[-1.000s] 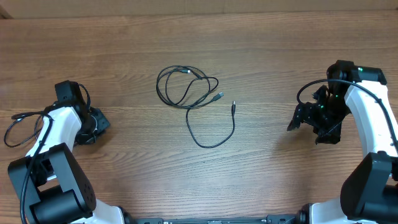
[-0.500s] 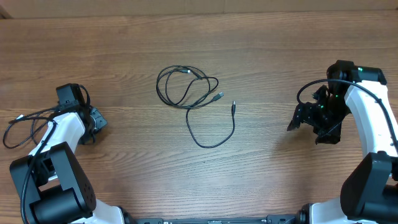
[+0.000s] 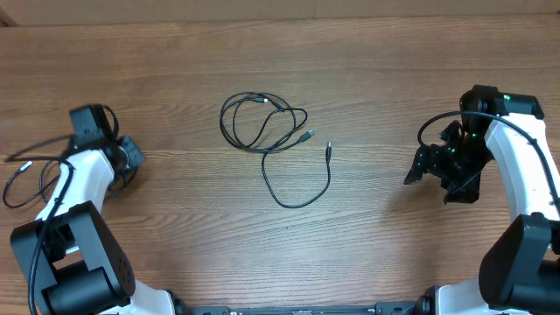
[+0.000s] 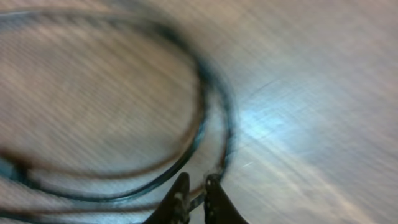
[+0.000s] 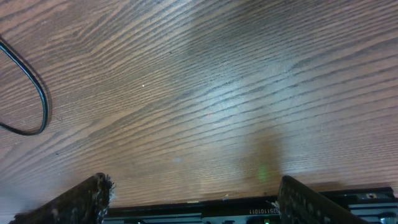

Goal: Untangle cables
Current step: 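Move the left gripper back toward the center cable bundle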

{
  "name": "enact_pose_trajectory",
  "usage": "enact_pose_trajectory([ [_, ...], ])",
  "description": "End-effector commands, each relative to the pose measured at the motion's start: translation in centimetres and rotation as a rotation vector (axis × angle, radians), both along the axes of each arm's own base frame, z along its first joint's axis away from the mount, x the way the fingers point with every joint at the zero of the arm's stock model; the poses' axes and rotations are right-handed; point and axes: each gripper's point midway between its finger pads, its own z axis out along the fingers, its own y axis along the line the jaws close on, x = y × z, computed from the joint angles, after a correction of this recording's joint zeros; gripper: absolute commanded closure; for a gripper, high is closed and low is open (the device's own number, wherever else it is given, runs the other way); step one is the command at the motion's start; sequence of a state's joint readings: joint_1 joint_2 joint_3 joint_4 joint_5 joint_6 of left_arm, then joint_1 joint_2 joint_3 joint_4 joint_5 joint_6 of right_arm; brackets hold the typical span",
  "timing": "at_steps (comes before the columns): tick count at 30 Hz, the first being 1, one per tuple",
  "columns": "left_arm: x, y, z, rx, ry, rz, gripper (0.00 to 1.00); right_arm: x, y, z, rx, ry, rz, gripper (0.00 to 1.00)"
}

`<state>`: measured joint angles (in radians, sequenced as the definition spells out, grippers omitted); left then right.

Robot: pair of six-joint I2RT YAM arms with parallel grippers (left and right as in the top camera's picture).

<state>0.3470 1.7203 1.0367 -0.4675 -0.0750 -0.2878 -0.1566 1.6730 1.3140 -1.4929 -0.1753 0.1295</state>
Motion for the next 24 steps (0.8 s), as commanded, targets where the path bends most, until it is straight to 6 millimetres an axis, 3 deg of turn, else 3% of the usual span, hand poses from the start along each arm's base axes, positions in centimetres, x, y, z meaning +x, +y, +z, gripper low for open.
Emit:
enact_pose_trajectory([
  [1,4.4,-2.6,6.4,-0.077,-0.177,-0.152,0.76,0.4,-0.1,0.6,-0.004,-0.032,-0.001,0.16],
  [6,7.2,-8.4,12.9,-0.144,-0.310,-0.417,0.51,0.4,-0.1,0.6,-0.003,-0.032,-0.001,0.13],
  [7,7.5,-9.6,13.8,-0.145,-0.322,-0.467,0.42,0.4,-0.1,0.6,-0.003,-0.032,-0.001,0.12],
  [8,7.8,-11.4,15.0,-0.143,-0.336,-0.537,0.33,0.4,-0.1,0.6,-0.003,-0.032,-0.001,0.11],
  [11,8.1,-16.9,16.8,-0.131,-0.352,-0.736,0.24,0.5,-0.1,0.6,-0.003,-0.032,-0.001,0.07],
  [14,7.7,-21.7,16.6,-0.110,-0.345,-0.902,0.19,0.5,-0.1,0.6,-0.002,-0.034,-0.001,0.07],
  [16,7.2,-26.1,15.5,-0.099,-0.329,-1.043,0.14,0.5,0.0,0.6,0.004,-0.033,-0.002,0.06],
  [20,7.2,-29.8,13.4,-0.083,-0.295,-1.128,0.11,0.4,0.0,0.6,0.005,-0.030,-0.003,0.06],
  [21,7.5,-30.9,11.9,-0.074,-0.268,-1.141,0.11,0.4,0.0,0.7,0.006,-0.029,-0.003,0.05],
  [24,7.7,-32.3,9.4,-0.092,-0.231,-1.160,0.11,0.4,0.1,0.7,0.009,-0.030,-0.003,0.02],
])
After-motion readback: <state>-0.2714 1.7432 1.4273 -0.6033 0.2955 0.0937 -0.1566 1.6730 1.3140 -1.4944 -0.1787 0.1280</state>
